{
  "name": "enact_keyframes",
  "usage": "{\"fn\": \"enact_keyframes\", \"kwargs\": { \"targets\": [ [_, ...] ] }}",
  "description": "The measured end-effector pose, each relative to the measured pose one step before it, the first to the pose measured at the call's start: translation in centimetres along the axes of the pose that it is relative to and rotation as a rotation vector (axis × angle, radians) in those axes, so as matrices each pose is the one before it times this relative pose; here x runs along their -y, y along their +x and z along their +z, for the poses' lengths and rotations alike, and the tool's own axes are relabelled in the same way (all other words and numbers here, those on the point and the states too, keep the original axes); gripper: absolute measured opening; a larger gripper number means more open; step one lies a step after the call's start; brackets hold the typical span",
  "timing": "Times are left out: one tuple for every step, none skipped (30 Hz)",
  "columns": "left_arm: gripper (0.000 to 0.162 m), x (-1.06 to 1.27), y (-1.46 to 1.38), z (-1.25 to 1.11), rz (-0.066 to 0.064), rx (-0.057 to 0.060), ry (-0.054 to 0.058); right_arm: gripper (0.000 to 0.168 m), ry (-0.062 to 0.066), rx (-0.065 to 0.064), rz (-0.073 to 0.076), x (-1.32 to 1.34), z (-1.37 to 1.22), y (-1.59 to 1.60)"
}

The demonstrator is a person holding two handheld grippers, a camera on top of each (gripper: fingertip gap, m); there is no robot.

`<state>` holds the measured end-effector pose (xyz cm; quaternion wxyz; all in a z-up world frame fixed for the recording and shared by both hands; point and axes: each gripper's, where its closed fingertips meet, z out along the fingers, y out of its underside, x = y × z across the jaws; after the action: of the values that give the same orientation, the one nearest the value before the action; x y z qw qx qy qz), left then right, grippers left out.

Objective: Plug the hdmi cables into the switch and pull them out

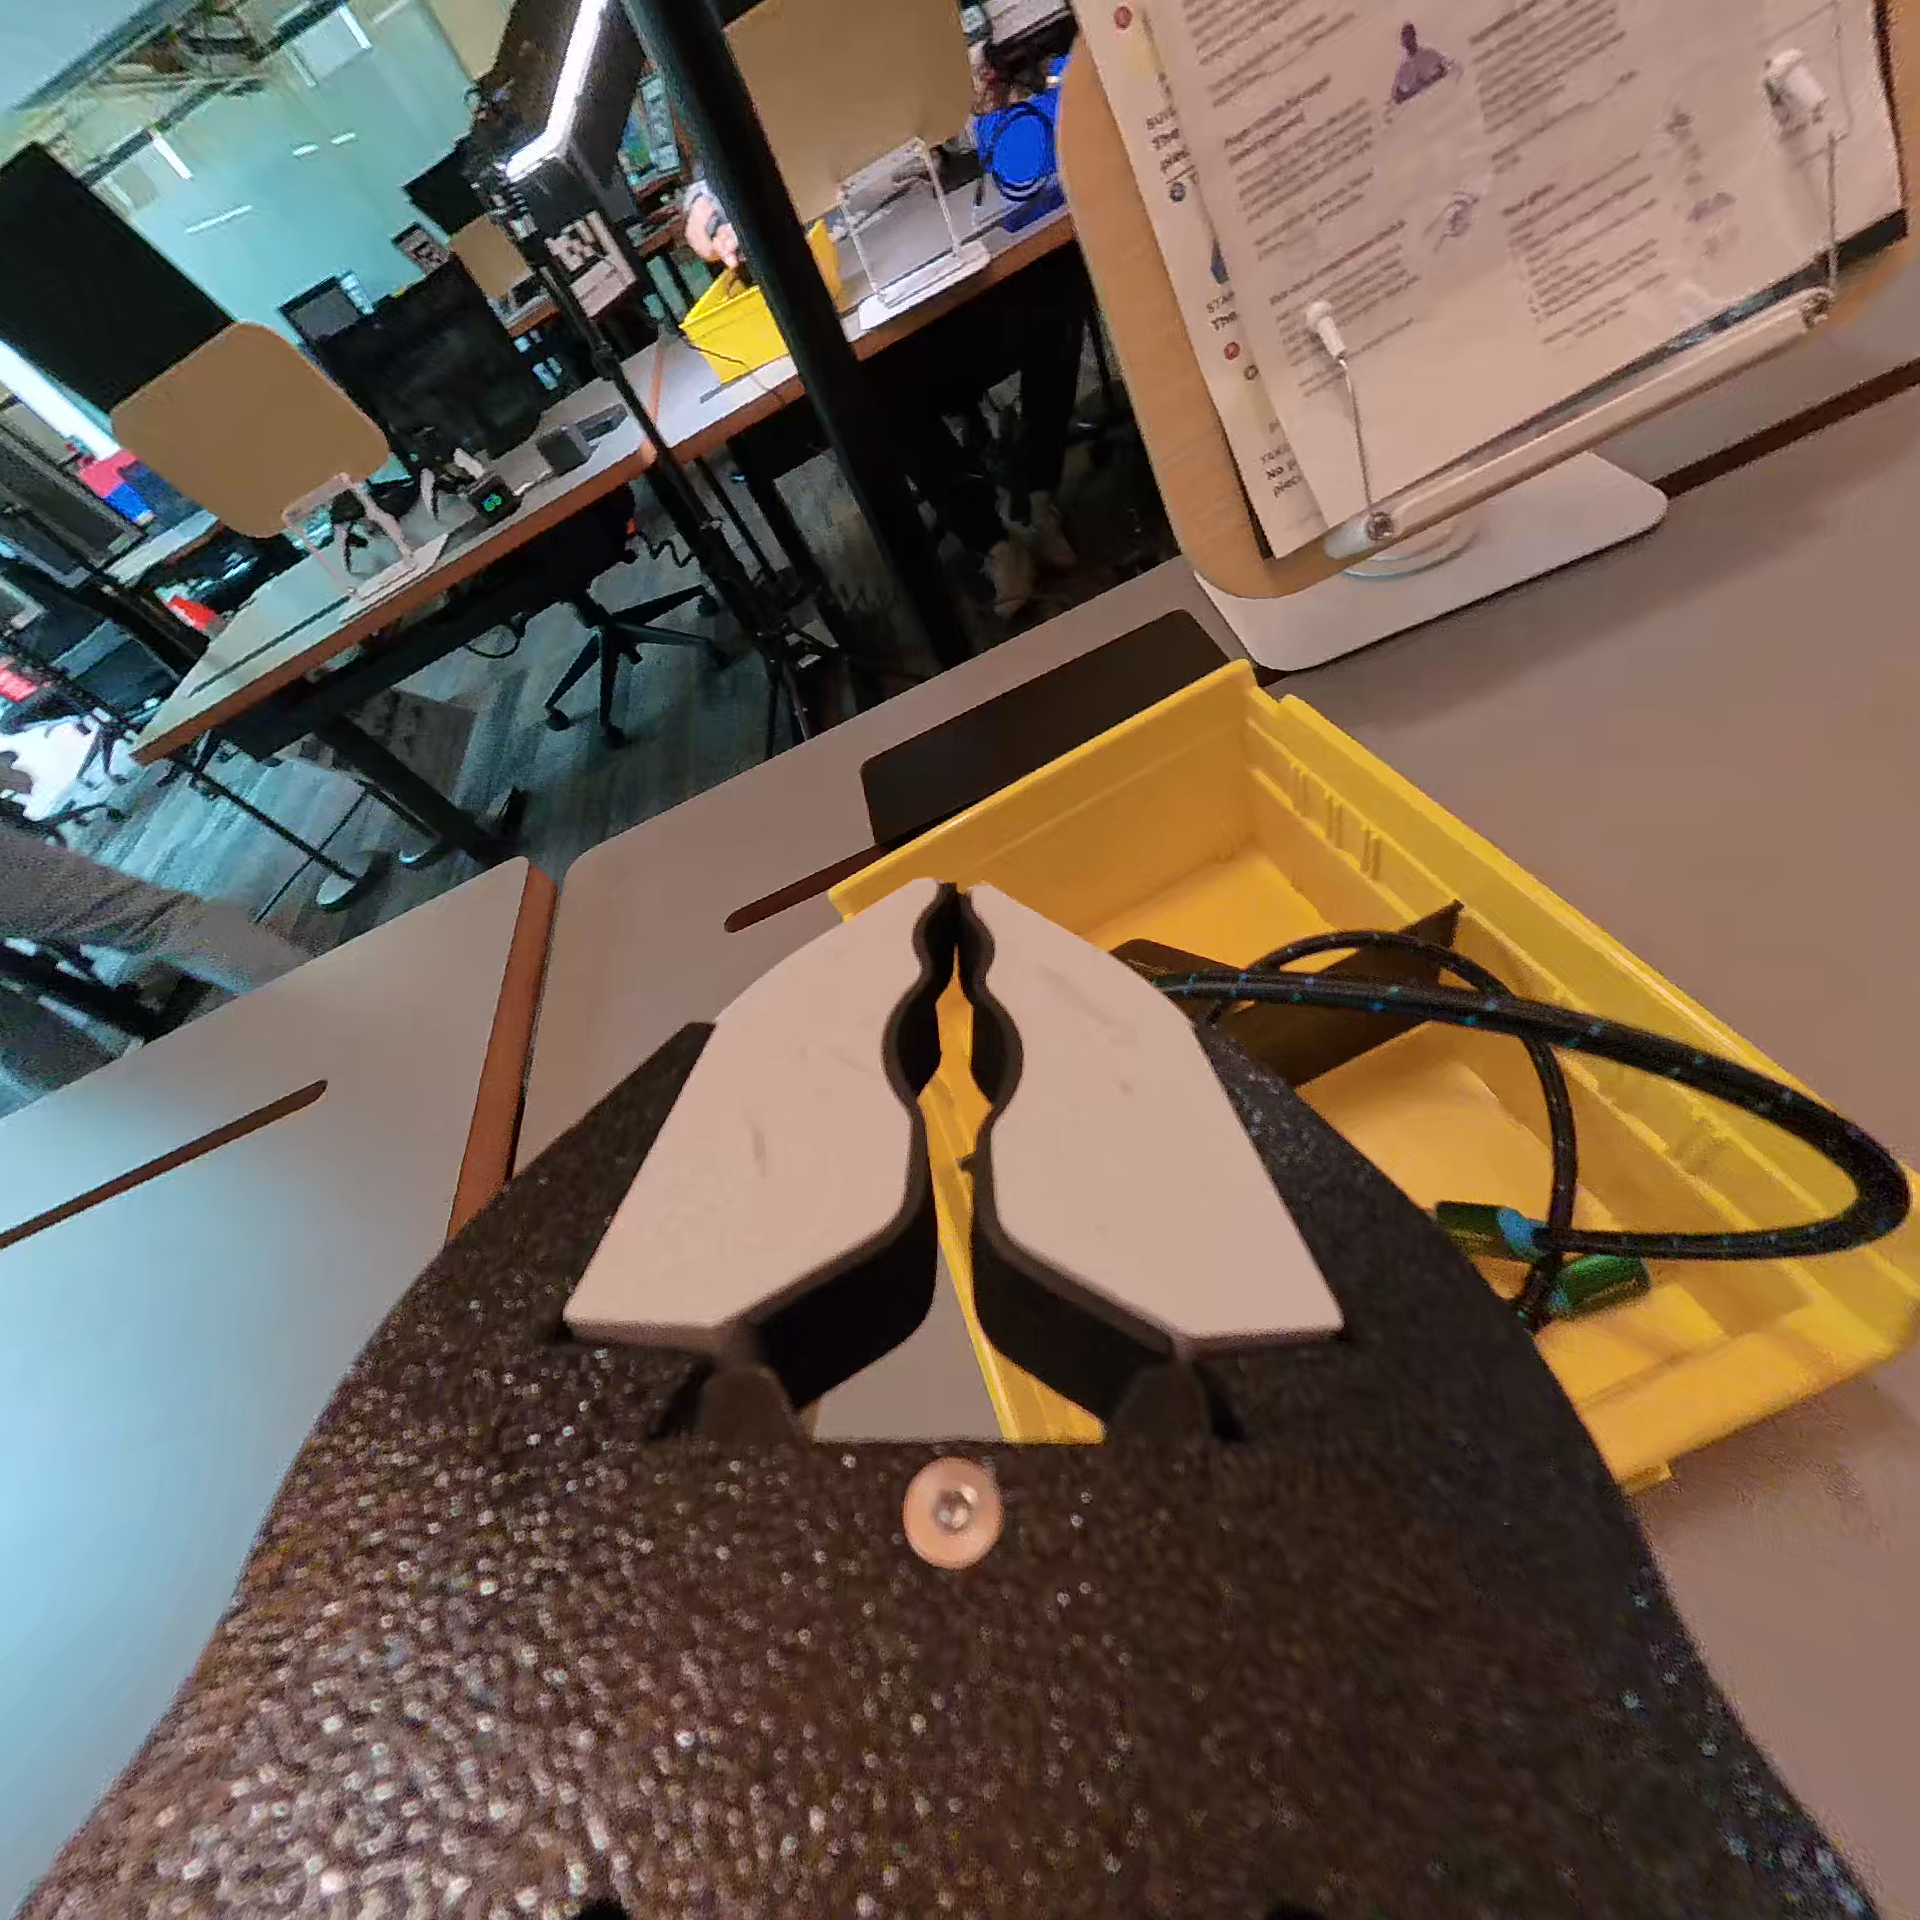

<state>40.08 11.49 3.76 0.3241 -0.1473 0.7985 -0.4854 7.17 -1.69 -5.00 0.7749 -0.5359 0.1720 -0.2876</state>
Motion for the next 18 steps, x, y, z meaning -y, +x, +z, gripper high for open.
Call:
{"fn": "enact_keyframes", "kwargs": {
  "targets": [
    [0.000, -0.042, 0.518, 0.181, 0.0250, -0.0256, -0.0022, 0.023, 0.0002, 0.0013, -0.0004, 0.011, 0.005, -0.014],
    [0.000, -0.161, 0.679, 0.292, 0.0390, -0.0314, -0.0077, 0.023, -0.0010, 0.0011, 0.0003, -0.018, 0.006, -0.014],
    [0.000, -0.317, 0.781, 0.354, 0.0526, -0.0339, -0.0151, 0.023, -0.0003, 0.0005, -0.0008, 0.005, 0.003, -0.014],
    [0.000, -0.312, 0.923, 0.360, 0.0648, -0.0374, -0.0155, 0.023, 0.0017, 0.0010, -0.0013, 0.021, -0.009, -0.027],
    [0.013, -0.285, 1.007, 0.284, 0.0713, -0.0384, -0.0152, 0.023, 0.0013, -0.0003, -0.0006, 0.015, -0.013, -0.001],
    [0.028, -0.258, 0.843, 0.201, 0.0669, -0.0255, -0.0167, 0.023, 0.0007, -0.0006, -0.0007, 0.008, -0.016, -0.011],
    [0.033, -0.105, 0.509, 0.130, 0.0555, -0.0054, -0.0074, 0.023, 0.0014, 0.0010, -0.0004, 0.015, -0.007, -0.012],
    [0.034, 0.015, 0.157, 0.121, 0.0341, 0.0116, 0.0027, 0.023, -0.0004, 0.0025, 0.0011, -0.001, 0.012, -0.025],
    [0.038, 0.018, -0.082, 0.194, 0.0065, 0.0157, 0.0015, 0.023, -0.0028, 0.0024, 0.0016, -0.037, 0.030, -0.015],
    [0.044, -0.027, -0.201, 0.288, -0.0101, 0.0112, -0.0033, 0.023, -0.0032, 0.0021, 0.0008, -0.041, 0.030, -0.020],
    [0.047, -0.018, -0.326, 0.364, -0.0073, 0.0134, -0.0032, 0.023, -0.0018, 0.0012, 0.0005, -0.018, 0.026, -0.007],
    [0.050, -0.060, -0.353, 0.396, 0.0068, 0.0145, -0.0041, 0.023, -0.0014, 0.0009, 0.0006, -0.019, 0.018, 0.002],
    [0.049, -0.243, -0.168, 0.372, 0.0192, 0.0015, -0.0159, 0.023, 0.0005, 0.0007, 0.0000, 0.000, -0.006, -0.017],
    [0.033, -0.391, 0.066, 0.271, 0.0232, -0.0145, -0.0305, 0.023, 0.0021, 0.0000, -0.0010, 0.030, -0.021, -0.005],
    [0.016, -0.224, -0.045, 0.175, 0.0108, -0.0034, -0.0259, 0.023, 0.0012, -0.0009, -0.0011, 0.012, -0.006, 0.004],
    [0.014, 0.007, -0.381, 0.015, -0.0038, 0.0246, -0.0145, 0.023, 0.0005, -0.0001, -0.0004, 0.014, -0.015, -0.004],
    [0.012, 0.170, -0.544, -0.159, -0.0002, 0.0367, -0.0041, 0.023, 0.0005, 0.0007, 0.0007, -0.003, -0.002, -0.001],
    [0.010, 0.394, -0.894, -0.390, -0.0007, 0.0584, 0.0064, 0.023, -0.0012, 0.0001, 0.0002, -0.014, 0.014, 0.007]
  ]
}}
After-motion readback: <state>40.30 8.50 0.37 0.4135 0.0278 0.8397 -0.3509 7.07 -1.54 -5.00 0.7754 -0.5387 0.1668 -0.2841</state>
